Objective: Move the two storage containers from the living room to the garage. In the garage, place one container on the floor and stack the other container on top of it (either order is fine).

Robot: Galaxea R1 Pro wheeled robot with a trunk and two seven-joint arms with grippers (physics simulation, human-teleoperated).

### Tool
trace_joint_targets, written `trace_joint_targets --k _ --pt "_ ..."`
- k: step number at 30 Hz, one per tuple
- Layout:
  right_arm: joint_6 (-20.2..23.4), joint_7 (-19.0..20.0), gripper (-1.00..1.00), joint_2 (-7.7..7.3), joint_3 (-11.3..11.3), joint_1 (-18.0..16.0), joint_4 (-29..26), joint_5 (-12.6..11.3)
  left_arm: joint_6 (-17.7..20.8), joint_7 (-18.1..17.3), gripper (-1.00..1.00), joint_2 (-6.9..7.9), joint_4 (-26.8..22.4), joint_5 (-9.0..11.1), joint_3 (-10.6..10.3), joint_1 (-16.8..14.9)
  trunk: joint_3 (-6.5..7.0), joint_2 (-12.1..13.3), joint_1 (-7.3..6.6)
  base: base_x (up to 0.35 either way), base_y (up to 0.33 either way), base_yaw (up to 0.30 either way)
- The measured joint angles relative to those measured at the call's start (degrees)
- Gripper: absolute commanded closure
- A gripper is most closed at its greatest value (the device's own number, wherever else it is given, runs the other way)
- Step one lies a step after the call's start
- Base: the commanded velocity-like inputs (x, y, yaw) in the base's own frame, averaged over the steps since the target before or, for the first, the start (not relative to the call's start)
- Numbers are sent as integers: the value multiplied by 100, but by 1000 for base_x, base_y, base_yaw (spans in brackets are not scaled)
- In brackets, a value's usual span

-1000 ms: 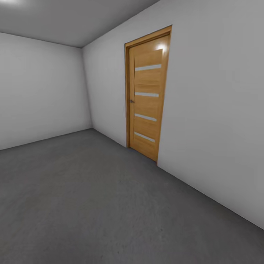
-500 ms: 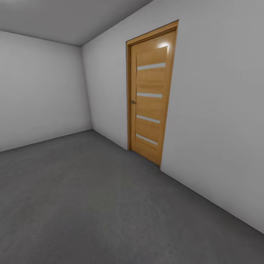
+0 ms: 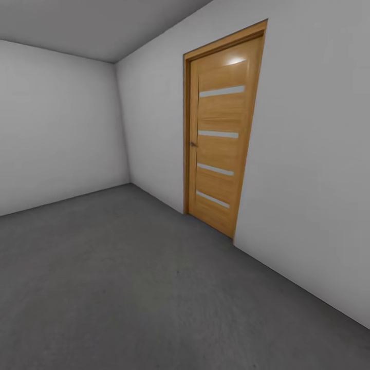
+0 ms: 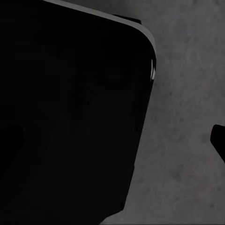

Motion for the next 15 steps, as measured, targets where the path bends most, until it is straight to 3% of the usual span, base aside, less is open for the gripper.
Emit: trace_joint_targets --k 7,15 --pt "-5 0 -100 4 -7 0 -2 -9 -1 0 -100 -2 0 -2 5 0 0 0 0 311 145 -24" --pt "2 0 -100 8 -8 0 -2 -29 -1 0 -100 -6 -2 -4 -1 0 0 0 0 316 113 -200"
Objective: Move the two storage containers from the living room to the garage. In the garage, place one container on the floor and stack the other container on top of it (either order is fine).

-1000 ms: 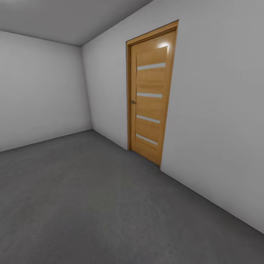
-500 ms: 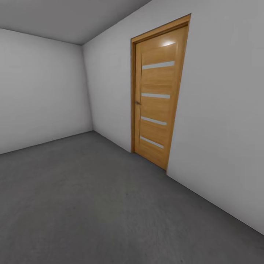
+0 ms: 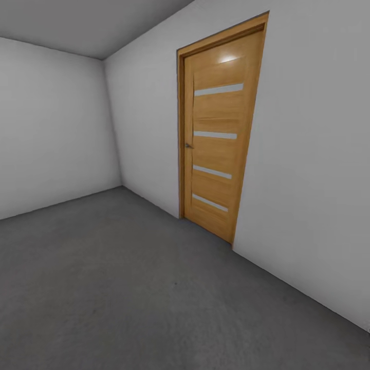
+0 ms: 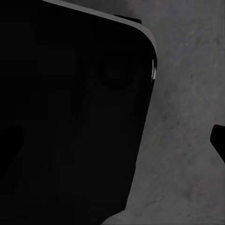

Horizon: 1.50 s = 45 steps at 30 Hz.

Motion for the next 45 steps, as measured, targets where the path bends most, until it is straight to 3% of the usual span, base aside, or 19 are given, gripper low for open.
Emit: trace_joint_targets --k 12,45 --pt "0 0 -100 0 0 0 1 -1 -19 0 -100 0 1 0 -1 0 0 0 0 316 110 -193" --pt "17 0 -100 0 1 0 0 -12 -41 0 -100 0 10 44 13 0 0 0 0 317 106 -2"
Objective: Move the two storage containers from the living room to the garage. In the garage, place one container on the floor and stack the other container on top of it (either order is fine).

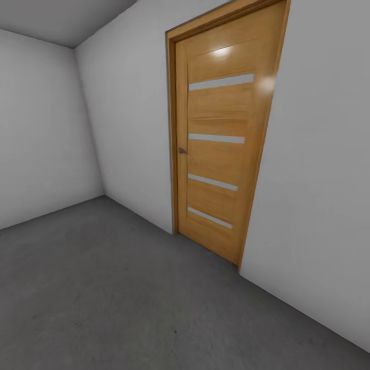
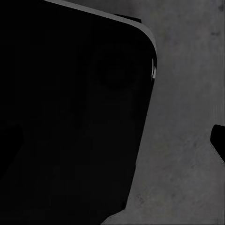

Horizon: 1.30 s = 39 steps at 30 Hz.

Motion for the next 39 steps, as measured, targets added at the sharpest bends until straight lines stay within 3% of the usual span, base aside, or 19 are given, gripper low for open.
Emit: trace_joint_targets --k 19,39 --pt "-30 0 -100 5 -11 0 1 30 39 0 -100 0 7 25 10 0 0 0 0 321 22 -6" --pt "-34 0 -100 7 -19 0 2 11 -8 -26 -100 -7 5 19 16 0 0 0 0 312 135 -199"
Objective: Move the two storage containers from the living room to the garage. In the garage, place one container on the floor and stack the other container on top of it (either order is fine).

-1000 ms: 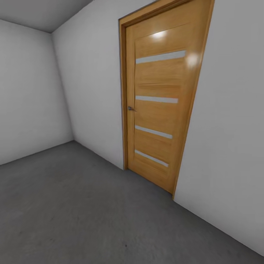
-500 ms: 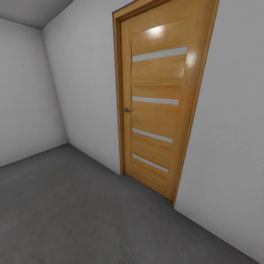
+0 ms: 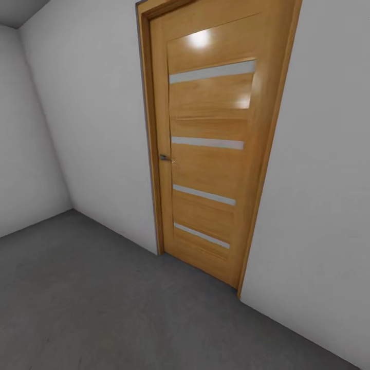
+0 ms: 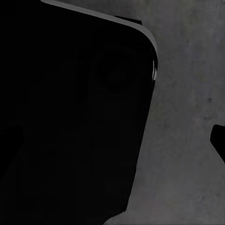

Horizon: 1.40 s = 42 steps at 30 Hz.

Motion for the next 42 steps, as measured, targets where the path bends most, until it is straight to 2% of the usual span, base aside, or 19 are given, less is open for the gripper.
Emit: trace_joint_targets --k 29,42 --pt "-14 0 -100 -6 14 0 1 30 -15 -6 -100 2 -7 2 9 0 0 0 0 295 226 -8" --pt "-32 0 -100 -6 11 0 2 24 -21 -6 -100 7 -17 10 20 0 0 0 1 240 254 -193"
